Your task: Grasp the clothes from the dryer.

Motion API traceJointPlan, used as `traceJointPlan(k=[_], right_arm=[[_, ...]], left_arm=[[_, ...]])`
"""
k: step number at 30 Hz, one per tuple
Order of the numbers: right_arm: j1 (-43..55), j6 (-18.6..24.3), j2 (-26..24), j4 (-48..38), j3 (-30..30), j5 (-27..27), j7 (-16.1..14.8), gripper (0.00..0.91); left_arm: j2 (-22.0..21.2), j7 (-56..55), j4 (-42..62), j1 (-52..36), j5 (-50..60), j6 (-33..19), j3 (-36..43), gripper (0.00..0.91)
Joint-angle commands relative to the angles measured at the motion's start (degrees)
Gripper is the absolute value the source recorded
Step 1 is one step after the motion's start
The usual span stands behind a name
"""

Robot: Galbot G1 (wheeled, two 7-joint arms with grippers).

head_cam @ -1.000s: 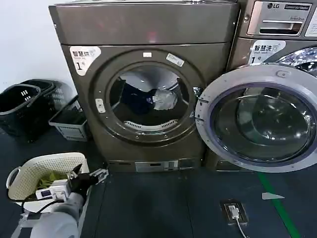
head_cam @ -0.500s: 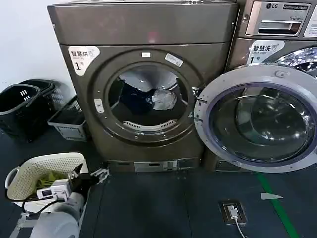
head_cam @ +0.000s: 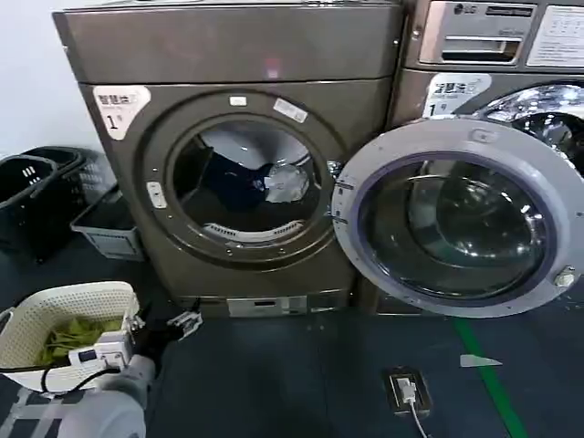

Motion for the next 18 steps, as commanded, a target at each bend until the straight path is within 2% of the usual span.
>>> traceJointPlan(k=[1, 11, 18], right_arm=[[0.04, 0.2, 0.12, 0.08, -0.09, 0.09, 0.1, 0.907], [0.0, 1.44, 0.25, -0.02, -0.45, 0.78, 0.66, 0.907], [0.26, 2.71, 0.39, -0.16, -0.31, 1.23, -0.09, 0.907]], left_arm=[[0.06, 0.03, 0.05, 0.06, 0.03, 0.03, 0.07, 0.907], [0.11, 0.05, 0.03, 0.0, 0.19, 0.17, 0.7, 0.907], [-0.07, 0.11, 0.12, -0.03, 0.33, 0.19, 0.86, 0.907]])
